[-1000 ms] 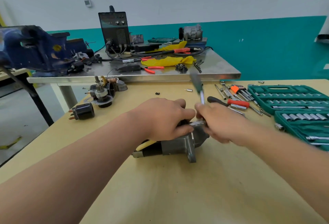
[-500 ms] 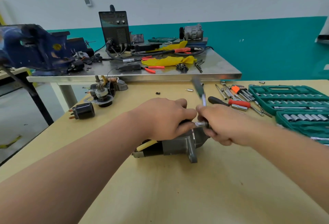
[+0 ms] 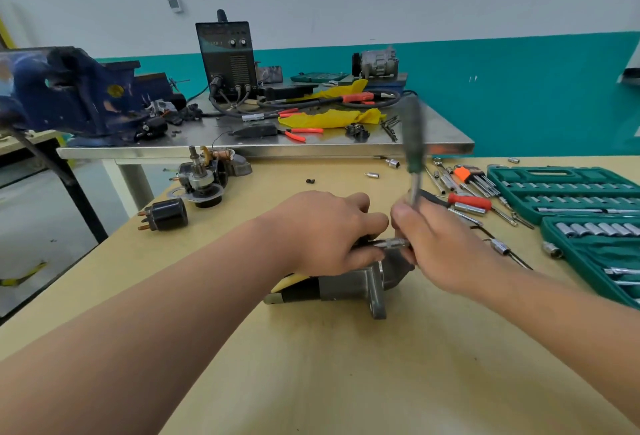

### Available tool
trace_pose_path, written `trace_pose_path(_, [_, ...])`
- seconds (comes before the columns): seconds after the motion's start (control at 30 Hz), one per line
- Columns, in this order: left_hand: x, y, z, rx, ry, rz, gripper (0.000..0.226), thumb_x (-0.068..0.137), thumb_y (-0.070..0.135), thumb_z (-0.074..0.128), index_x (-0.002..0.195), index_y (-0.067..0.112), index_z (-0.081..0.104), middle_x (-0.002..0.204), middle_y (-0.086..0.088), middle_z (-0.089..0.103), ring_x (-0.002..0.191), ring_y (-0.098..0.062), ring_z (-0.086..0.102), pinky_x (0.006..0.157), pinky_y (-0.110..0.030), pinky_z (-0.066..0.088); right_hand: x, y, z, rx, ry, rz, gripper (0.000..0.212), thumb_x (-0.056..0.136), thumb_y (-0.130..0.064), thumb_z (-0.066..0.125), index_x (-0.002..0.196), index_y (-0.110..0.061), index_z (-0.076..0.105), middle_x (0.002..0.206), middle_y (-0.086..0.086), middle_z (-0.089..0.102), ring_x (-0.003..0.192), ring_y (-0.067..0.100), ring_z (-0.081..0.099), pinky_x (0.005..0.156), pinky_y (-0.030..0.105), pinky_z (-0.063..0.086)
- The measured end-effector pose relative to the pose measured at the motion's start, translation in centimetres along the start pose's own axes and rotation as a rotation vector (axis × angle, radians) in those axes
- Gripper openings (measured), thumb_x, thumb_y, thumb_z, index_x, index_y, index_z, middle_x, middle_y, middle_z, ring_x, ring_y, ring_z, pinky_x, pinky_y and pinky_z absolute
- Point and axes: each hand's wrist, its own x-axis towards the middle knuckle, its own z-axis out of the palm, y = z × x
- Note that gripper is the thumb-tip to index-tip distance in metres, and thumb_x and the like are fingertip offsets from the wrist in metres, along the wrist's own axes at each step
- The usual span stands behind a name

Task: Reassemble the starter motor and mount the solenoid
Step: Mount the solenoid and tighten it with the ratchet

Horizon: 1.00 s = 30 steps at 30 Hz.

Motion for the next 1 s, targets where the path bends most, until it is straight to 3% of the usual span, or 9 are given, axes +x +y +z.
trace_pose_path(0.07, [-0.1, 0.0, 0.1, -0.004, 0.008, -0.001, 0.037, 0.095, 0.058, 0.039, 0.114, 0.027, 0.049, 0.108, 0.000, 0.047, 0.053, -0.010, 0.036, 0.057, -0.030, 0.037, 0.6, -1.1, -0.5, 0.307, -0.187, 0.490, 0.039, 0.099, -0.048, 0.031, 0.083, -0.015, 0.046, 0.048, -0.001, 0.046, 0.033, 0.013, 0.028, 0.035, 0.019, 0.027])
trace_pose_path(0.17, [-0.2, 0.0, 0.1, -0.003, 0.011, 0.011, 0.035, 0.096, 0.056, 0.041, 0.114, 0.027, 0.050, 0.109, 0.001, 0.047, 0.053, -0.009, 0.037, 0.056, -0.031, 0.038, 0.5, -1.3, -0.8, 0.327, -0.284, 0.594, 0.043, 0.099, -0.051, 0.030, 0.086, -0.013, 0.046, 0.049, 0.002, 0.046, 0.033, 0.015, 0.025, 0.035, 0.018, 0.026])
trace_pose_path(0.23, [-0.2, -0.1, 0.1, 0.000, 0.011, 0.033, 0.033, 0.097, 0.054, 0.039, 0.112, 0.027, 0.049, 0.110, 0.000, 0.047, 0.052, -0.009, 0.035, 0.056, -0.032, 0.037, 0.2, -0.7, -0.4, 0.108, -0.199, 0.330, 0.039, 0.097, -0.049, 0.026, 0.083, -0.018, 0.046, 0.051, -0.001, 0.050, 0.037, 0.015, 0.037, 0.041, 0.022, 0.033])
trace_pose_path(0.37, [-0.2, -0.2, 0.1, -0.019, 0.016, 0.060, 0.032, 0.098, 0.053, 0.037, 0.110, 0.025, 0.049, 0.109, -0.002, 0.048, 0.051, -0.009, 0.033, 0.056, -0.031, 0.036, 0.1, 0.9, -1.6, -0.563, 0.041, -0.645, 0.012, 0.086, -0.033, 0.045, 0.085, -0.021, 0.041, 0.058, 0.000, 0.055, 0.048, 0.009, 0.045, 0.044, 0.020, 0.034])
trace_pose_path(0.57, [0.2, -0.8, -0.1, -0.046, 0.018, -0.002, 0.039, 0.094, 0.057, 0.037, 0.112, 0.026, 0.052, 0.107, 0.001, 0.050, 0.069, -0.022, 0.052, 0.063, -0.032, 0.044, 0.2, -0.7, 0.9, -0.025, 0.043, 0.116, 0.043, 0.096, -0.051, 0.028, 0.073, -0.022, 0.050, 0.053, -0.005, 0.046, 0.047, 0.002, 0.047, 0.052, 0.029, 0.037])
trace_pose_path(0.7, [-0.3, -1.2, 0.2, -0.074, 0.017, 0.012, 0.038, 0.088, 0.061, 0.050, 0.112, 0.032, 0.050, 0.109, 0.006, 0.046, 0.071, -0.019, 0.055, 0.059, -0.029, 0.044, 0.1, -0.1, 0.6, -0.087, 0.072, -0.001, 0.040, 0.090, -0.052, 0.028, 0.074, -0.023, 0.051, 0.054, -0.007, 0.052, 0.052, 0.002, 0.051, 0.053, 0.025, 0.037])
trace_pose_path(0.8, [-1.9, -2.5, 0.4, -0.126, 0.027, -0.004, 0.028, 0.086, 0.059, 0.054, 0.106, 0.042, 0.046, 0.110, 0.011, 0.046, 0.075, -0.015, 0.056, 0.063, -0.031, 0.051, 0.2, 2.0, -1.0, -0.023, 0.067, 0.178, 0.044, 0.094, -0.048, 0.028, 0.072, -0.017, 0.051, 0.050, -0.001, 0.054, 0.041, 0.009, 0.044, 0.047, 0.024, 0.036])
trace_pose_path(0.9, [-4.5, -4.8, 0.9, -0.119, 0.040, -0.095, 0.027, 0.083, 0.059, 0.057, 0.104, 0.043, 0.050, 0.111, 0.015, 0.049, 0.077, -0.011, 0.057, 0.066, -0.033, 0.053, -0.1, 4.2, -3.0, -0.080, -0.201, 0.496, 0.038, 0.097, -0.038, 0.032, 0.079, -0.011, 0.052, 0.048, 0.006, 0.054, 0.037, 0.020, 0.036, 0.037, 0.020, 0.031])
trace_pose_path(1.0, [-7.4, -6.9, 1.7, -0.050, 0.069, -0.151, 0.031, 0.082, 0.057, 0.061, 0.104, 0.036, 0.058, 0.111, 0.014, 0.052, 0.070, -0.015, 0.059, 0.062, -0.031, 0.052, -0.1, 4.9, -2.2, -0.374, -0.390, 0.534, 0.035, 0.097, -0.044, 0.036, 0.084, -0.016, 0.052, 0.058, 0.001, 0.058, 0.046, 0.016, 0.049, 0.047, 0.026, 0.041])
